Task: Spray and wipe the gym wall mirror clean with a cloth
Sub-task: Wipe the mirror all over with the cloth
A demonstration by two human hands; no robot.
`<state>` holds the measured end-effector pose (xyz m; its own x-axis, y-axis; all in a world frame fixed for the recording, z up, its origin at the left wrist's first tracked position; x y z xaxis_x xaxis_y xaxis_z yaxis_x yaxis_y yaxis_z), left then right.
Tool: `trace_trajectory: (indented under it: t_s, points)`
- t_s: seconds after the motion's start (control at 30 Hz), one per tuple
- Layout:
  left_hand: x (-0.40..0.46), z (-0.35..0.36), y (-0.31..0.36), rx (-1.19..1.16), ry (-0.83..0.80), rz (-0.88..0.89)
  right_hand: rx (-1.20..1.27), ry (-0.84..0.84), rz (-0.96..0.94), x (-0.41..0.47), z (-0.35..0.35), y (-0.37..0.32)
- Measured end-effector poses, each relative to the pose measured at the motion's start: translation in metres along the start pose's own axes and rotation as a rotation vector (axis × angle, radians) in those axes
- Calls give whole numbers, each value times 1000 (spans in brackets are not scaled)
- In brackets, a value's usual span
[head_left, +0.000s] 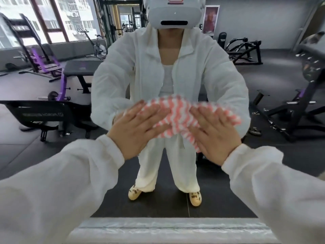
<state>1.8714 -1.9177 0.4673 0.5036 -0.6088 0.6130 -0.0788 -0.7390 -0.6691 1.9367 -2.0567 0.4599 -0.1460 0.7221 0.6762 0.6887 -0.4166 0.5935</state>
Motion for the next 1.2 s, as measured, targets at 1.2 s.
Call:
trace_trajectory:
  t_s: [1.2]
  points:
    - [-185,32,6,126,-1385,180,73,-802,-477,-6,86,-158]
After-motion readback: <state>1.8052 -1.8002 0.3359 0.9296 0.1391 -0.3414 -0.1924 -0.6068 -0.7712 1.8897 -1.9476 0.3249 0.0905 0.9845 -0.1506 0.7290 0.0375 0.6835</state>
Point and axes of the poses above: each hand's wrist, its own x-axis towards the middle knuckle, its own z-axis out of the palm, y = z × x, the point moved 8 cm from there along x, towards the middle knuckle, and after that the axes turned 4 degrees about -z, right-handed, at the moved point
